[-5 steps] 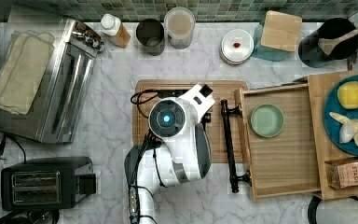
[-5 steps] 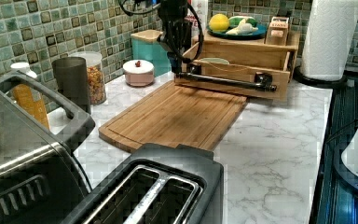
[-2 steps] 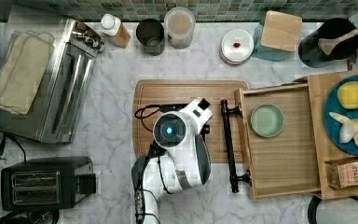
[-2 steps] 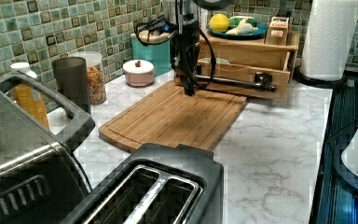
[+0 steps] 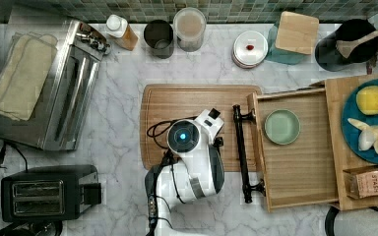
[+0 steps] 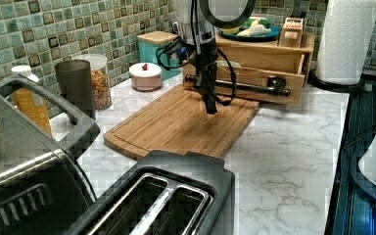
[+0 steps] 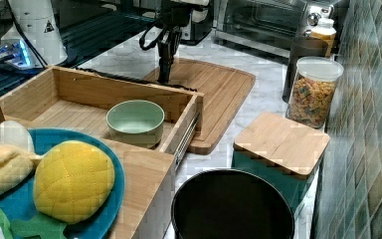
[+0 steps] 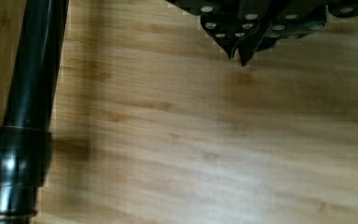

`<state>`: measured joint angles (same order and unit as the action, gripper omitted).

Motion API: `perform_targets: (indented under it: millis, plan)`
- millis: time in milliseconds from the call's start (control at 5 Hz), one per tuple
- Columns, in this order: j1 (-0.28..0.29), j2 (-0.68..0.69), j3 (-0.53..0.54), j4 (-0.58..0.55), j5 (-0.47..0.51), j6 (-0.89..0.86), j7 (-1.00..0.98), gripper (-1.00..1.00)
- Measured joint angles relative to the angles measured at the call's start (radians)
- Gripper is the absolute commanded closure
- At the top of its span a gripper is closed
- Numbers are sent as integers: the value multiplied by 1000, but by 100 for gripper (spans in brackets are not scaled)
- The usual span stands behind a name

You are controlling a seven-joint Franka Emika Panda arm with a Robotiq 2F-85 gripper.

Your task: Close the drawer.

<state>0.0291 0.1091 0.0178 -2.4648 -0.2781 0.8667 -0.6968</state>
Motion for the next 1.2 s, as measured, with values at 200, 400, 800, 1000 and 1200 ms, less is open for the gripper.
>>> perform_targets:
  millis: [200, 400, 800, 1000, 1200]
  plan:
    - [-19, -18, -4, -29, 0, 7, -70, 100]
    - [-47, -46, -10, -37, 0, 7, -142, 100]
    - [-158, -21, -70, 12, 77, 31, -325, 100]
    - [-205, 40, -115, 68, 145, 32, -485, 100]
    - [-259, 84, -136, 121, 148, 22, -548, 100]
